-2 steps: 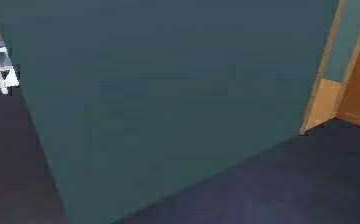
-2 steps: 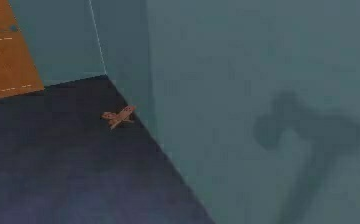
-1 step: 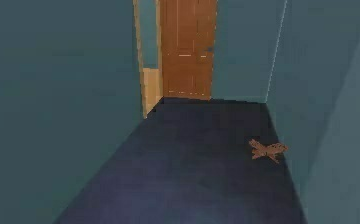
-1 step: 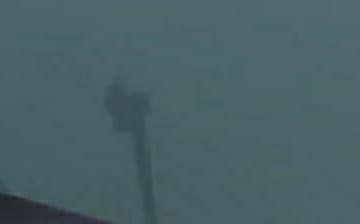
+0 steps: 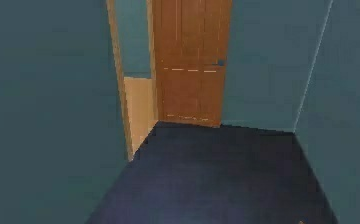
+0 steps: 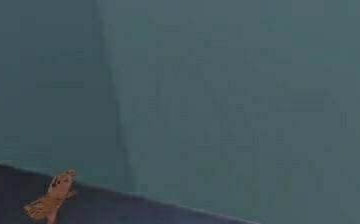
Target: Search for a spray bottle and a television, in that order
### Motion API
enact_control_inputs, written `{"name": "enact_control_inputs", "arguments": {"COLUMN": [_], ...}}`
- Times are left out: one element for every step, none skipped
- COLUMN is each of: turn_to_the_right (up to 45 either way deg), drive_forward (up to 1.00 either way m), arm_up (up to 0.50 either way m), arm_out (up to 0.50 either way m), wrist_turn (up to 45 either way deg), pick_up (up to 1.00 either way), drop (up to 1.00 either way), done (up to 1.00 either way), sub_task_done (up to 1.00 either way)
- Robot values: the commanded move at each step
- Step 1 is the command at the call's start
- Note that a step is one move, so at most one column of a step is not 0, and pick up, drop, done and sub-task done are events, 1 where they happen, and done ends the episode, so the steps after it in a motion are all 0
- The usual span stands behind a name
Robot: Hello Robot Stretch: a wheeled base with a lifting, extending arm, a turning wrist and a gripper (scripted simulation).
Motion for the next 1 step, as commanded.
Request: {"name": "enact_control_inputs", "arguments": {"turn_to_the_right": [0.0], "drive_forward": [1.00], "arm_up": [0.00], "arm_out": [0.00], "wrist_turn": [0.0], "pick_up": [0.00], "drop": [0.00], "done": [0.00], "sub_task_done": [0.00]}}
